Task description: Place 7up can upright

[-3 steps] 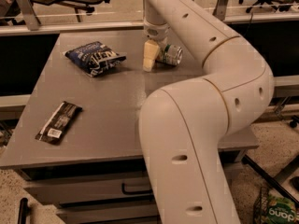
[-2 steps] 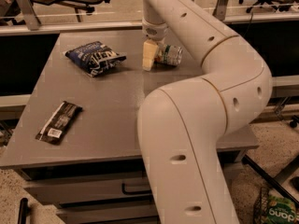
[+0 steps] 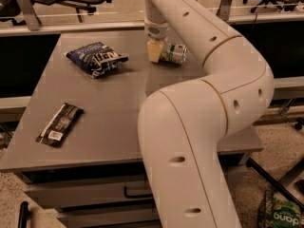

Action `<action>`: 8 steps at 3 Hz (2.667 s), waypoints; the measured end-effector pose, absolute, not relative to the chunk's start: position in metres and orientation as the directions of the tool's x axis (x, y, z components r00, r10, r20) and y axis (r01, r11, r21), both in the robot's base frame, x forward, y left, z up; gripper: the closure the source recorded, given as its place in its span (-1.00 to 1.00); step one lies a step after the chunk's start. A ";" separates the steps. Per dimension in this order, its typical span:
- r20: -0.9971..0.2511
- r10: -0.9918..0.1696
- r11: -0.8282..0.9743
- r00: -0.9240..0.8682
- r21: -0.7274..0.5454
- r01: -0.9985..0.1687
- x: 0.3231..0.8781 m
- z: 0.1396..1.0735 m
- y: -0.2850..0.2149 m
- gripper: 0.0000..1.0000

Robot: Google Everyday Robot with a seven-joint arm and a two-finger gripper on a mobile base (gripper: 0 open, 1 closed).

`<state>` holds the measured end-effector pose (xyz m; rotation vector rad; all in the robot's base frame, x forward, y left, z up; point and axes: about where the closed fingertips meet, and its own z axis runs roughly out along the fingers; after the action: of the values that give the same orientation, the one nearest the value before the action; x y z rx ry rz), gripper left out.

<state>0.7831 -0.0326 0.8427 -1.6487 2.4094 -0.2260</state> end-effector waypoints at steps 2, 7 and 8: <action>-0.165 -0.953 0.290 -0.253 -0.265 -0.920 0.753 0.898 -0.018 1.00; -0.425 -0.876 0.347 -0.227 -0.230 -0.909 0.743 0.922 -0.036 1.00; -0.620 -0.747 0.399 -0.240 -0.130 -0.908 0.746 0.924 -0.054 1.00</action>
Offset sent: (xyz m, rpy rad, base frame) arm -0.0672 0.0186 0.1037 0.1318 -0.0746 0.1446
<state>0.7461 -0.0542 0.9237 -1.4069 2.0514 0.3411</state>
